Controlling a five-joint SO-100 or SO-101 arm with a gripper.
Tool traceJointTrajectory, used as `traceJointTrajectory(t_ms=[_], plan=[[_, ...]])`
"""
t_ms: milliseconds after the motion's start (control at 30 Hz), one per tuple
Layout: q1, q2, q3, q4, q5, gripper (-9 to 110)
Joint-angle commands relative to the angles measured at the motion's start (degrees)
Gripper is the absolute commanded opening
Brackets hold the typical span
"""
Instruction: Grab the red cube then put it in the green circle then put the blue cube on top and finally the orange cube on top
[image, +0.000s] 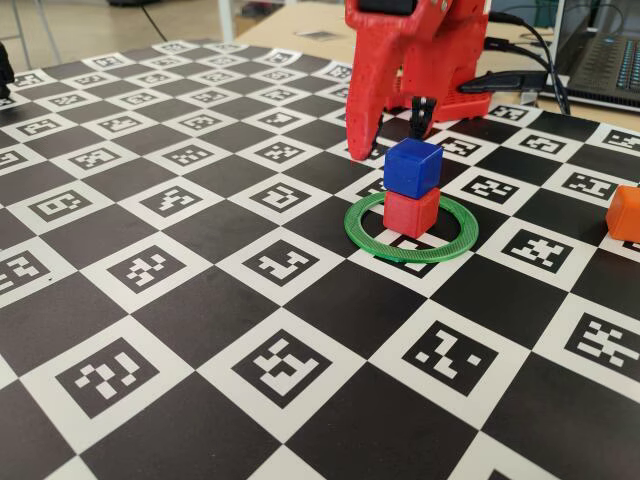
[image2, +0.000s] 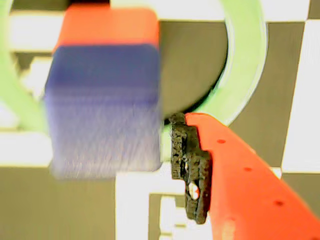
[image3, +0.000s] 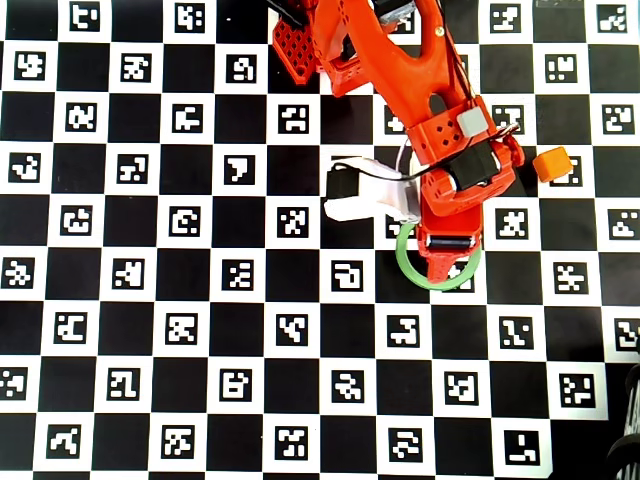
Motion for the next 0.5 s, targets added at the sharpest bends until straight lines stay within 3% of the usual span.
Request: traceJointTrajectory(t_ms=[0,200,467], plan=[[0.3,5.2,-9.6,5.2,-1.0,38],[0.5,6.3,-20.0,12.7,1.8,38],[-1.6,9.6,-21.9,14.4,1.6,38]])
